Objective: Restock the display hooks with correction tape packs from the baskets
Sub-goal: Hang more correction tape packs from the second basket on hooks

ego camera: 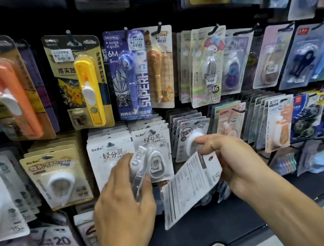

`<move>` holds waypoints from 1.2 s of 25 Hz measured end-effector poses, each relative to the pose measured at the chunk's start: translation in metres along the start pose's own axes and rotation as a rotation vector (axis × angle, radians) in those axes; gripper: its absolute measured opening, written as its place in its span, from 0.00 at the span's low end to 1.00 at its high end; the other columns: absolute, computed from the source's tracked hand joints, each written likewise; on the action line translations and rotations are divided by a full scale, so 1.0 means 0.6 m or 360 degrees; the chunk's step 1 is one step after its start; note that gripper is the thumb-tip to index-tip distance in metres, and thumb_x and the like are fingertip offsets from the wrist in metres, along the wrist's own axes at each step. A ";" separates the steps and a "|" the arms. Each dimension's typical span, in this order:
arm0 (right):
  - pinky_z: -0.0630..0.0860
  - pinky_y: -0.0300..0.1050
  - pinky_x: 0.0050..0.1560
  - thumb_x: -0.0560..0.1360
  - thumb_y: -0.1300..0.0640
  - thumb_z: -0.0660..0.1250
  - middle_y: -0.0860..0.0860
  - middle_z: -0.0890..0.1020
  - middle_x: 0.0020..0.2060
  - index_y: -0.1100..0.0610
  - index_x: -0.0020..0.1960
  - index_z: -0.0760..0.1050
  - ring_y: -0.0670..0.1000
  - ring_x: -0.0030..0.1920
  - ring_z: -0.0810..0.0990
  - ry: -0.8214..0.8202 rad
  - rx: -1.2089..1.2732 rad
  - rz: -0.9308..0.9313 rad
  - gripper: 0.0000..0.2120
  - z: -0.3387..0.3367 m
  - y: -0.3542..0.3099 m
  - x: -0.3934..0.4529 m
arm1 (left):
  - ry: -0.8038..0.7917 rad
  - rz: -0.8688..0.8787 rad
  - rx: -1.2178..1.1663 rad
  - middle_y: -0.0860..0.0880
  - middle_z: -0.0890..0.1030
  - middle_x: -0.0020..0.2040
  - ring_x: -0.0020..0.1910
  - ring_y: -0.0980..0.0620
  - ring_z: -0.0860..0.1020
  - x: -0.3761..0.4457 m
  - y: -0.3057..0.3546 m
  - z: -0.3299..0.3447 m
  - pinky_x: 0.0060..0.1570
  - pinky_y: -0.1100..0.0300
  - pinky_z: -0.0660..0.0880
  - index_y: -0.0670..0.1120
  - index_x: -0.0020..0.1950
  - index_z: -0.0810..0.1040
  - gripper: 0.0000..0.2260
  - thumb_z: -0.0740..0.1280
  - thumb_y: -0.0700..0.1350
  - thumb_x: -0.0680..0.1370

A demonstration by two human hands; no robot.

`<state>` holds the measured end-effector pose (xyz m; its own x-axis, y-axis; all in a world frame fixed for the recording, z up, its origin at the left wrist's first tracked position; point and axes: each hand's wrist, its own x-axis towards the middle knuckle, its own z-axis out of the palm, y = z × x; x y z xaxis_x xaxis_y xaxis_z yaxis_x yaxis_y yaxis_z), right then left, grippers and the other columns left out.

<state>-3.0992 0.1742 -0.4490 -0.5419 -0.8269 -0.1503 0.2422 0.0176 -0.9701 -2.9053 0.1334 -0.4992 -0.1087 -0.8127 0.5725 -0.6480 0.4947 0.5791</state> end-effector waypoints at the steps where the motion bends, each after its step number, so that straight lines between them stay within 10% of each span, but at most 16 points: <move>1: 0.74 0.41 0.23 0.72 0.67 0.65 0.51 0.79 0.27 0.57 0.43 0.84 0.50 0.26 0.78 -0.0043 0.0034 0.0043 0.10 0.001 0.000 -0.003 | -0.0157 -0.0035 -0.0026 0.49 0.83 0.54 0.49 0.42 0.82 0.001 0.008 0.000 0.46 0.51 0.74 0.56 0.71 0.69 0.24 0.70 0.54 0.76; 5: 0.81 0.48 0.31 0.79 0.60 0.65 0.51 0.82 0.27 0.56 0.34 0.84 0.51 0.25 0.80 -0.0105 0.0103 0.0147 0.16 0.012 0.024 -0.008 | -0.0635 -0.0202 -0.0466 0.61 0.79 0.67 0.67 0.54 0.76 -0.011 0.012 0.015 0.67 0.54 0.72 0.61 0.74 0.68 0.27 0.67 0.58 0.75; 8: 0.84 0.52 0.42 0.79 0.60 0.67 0.50 0.88 0.39 0.57 0.52 0.81 0.55 0.39 0.85 -0.0160 0.0146 0.0154 0.04 0.021 0.048 -0.009 | -0.0739 -0.0527 -0.0826 0.64 0.84 0.55 0.56 0.60 0.82 -0.010 0.010 0.030 0.55 0.55 0.77 0.67 0.61 0.79 0.16 0.71 0.48 0.78; 12: 0.77 0.35 0.57 0.78 0.56 0.71 0.43 0.83 0.60 0.45 0.63 0.78 0.44 0.60 0.81 -0.0528 -0.0288 -0.0095 0.15 0.054 0.109 -0.021 | -0.0683 -0.1043 -0.1339 0.51 0.89 0.47 0.47 0.50 0.87 0.004 -0.007 0.037 0.51 0.49 0.80 0.59 0.49 0.87 0.18 0.70 0.35 0.75; 15: 0.70 0.25 0.50 0.72 0.33 0.69 0.31 0.78 0.58 0.28 0.63 0.68 0.30 0.59 0.74 -0.0379 -0.0753 -0.0333 0.21 0.068 0.124 -0.036 | -0.0626 -0.1152 -0.1476 0.51 0.88 0.51 0.52 0.47 0.86 0.004 -0.016 0.038 0.60 0.43 0.79 0.59 0.53 0.86 0.15 0.72 0.40 0.74; 18: 0.73 0.35 0.39 0.63 0.20 0.63 0.35 0.80 0.46 0.32 0.50 0.64 0.35 0.45 0.80 -0.0083 -0.0950 -0.0382 0.24 0.062 0.105 -0.040 | -0.0609 -0.1154 -0.1675 0.52 0.87 0.54 0.55 0.48 0.85 0.000 -0.008 0.035 0.58 0.48 0.79 0.59 0.52 0.86 0.13 0.77 0.57 0.69; 21: 0.78 0.44 0.46 0.62 0.26 0.70 0.41 0.82 0.48 0.34 0.51 0.67 0.43 0.47 0.82 -0.0259 -0.0923 -0.0432 0.23 0.053 0.087 -0.029 | -0.0651 -0.0931 -0.1793 0.47 0.88 0.51 0.51 0.46 0.86 0.003 -0.005 0.024 0.50 0.52 0.81 0.54 0.51 0.87 0.18 0.84 0.47 0.62; 25: 0.80 0.43 0.50 0.68 0.64 0.79 0.49 0.84 0.56 0.42 0.64 0.76 0.51 0.50 0.85 -0.0924 -0.0549 -0.0151 0.31 0.007 0.042 -0.011 | -0.0412 -0.0915 -0.1853 0.44 0.88 0.48 0.45 0.41 0.87 0.028 -0.027 0.001 0.37 0.49 0.83 0.49 0.50 0.86 0.17 0.77 0.43 0.62; 30: 0.81 0.63 0.56 0.66 0.65 0.78 0.54 0.86 0.52 0.47 0.61 0.77 0.60 0.52 0.86 -0.0579 -0.0272 -0.0289 0.28 -0.030 0.022 0.021 | -0.0423 -0.0907 -0.1909 0.47 0.88 0.49 0.46 0.44 0.87 0.033 -0.022 -0.001 0.44 0.46 0.82 0.52 0.47 0.86 0.12 0.76 0.42 0.66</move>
<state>-3.1172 0.1739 -0.4673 -0.2375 -0.9687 0.0727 0.0158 -0.0786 -0.9968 -2.8987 0.1109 -0.4951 -0.2777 -0.9600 0.0354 0.3851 -0.0774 0.9196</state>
